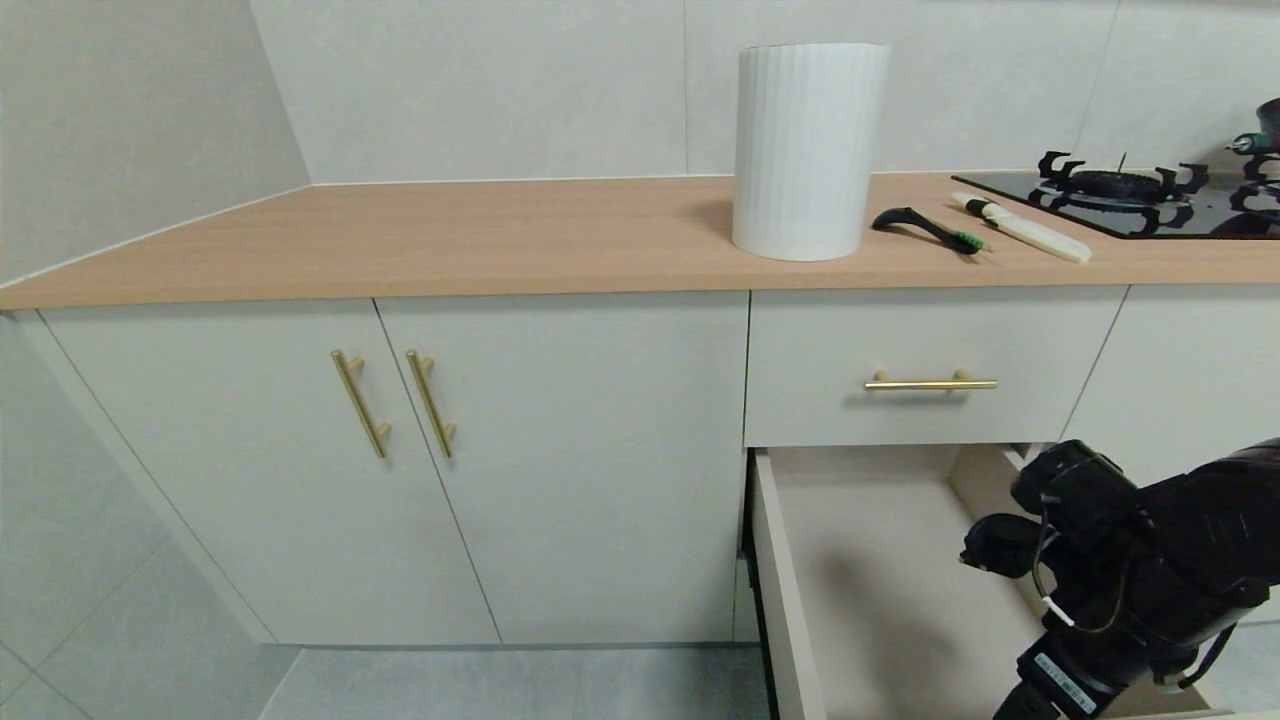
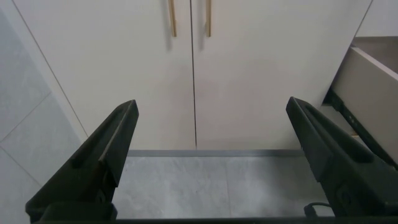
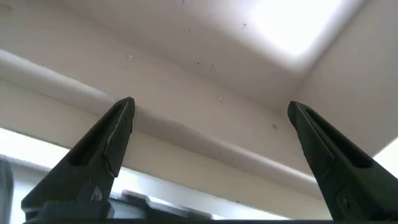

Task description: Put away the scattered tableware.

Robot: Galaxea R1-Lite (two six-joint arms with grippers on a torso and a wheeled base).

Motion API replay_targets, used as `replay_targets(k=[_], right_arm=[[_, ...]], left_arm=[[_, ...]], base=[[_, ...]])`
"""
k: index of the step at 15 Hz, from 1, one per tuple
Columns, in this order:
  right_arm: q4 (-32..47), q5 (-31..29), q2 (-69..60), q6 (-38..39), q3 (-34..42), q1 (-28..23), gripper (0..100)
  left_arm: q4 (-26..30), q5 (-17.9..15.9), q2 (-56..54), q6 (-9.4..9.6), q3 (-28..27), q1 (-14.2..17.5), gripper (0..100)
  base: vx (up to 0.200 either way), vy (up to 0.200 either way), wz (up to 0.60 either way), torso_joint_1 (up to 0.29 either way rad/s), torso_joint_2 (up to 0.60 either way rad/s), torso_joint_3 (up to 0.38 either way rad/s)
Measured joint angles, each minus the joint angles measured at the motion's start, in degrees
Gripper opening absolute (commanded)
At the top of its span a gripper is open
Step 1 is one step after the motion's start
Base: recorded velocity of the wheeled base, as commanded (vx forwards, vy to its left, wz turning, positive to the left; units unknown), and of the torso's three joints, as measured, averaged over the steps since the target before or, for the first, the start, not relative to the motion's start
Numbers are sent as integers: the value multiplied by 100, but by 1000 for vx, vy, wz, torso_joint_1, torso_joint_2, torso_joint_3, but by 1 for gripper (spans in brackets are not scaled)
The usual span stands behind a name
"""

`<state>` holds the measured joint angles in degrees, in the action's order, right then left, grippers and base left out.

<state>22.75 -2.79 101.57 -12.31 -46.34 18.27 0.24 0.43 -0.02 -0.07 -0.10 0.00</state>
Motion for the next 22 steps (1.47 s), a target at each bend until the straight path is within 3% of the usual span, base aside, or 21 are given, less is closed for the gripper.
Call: replay_targets(k=[4, 9, 14, 22], right_arm=[[-59, -7, -63, 96, -201, 24, 100], [-99, 74, -205, 1315, -980, -266, 100], [-890, 66, -557, 1386, -995, -541, 100], [-1293, 37, -728, 1390, -881, -568, 100]], left_arm=[[0, 0, 0, 0, 0, 0, 100], [2, 0, 0, 0, 0, 0, 100], [2, 0, 0, 0, 0, 0, 100], [2, 0, 0, 0, 0, 0, 100]], base=[[0, 0, 0, 0, 0, 0], [0, 0, 0, 0, 0, 0], [0, 0, 0, 0, 0, 0], [0, 0, 0, 17, -89, -72]])
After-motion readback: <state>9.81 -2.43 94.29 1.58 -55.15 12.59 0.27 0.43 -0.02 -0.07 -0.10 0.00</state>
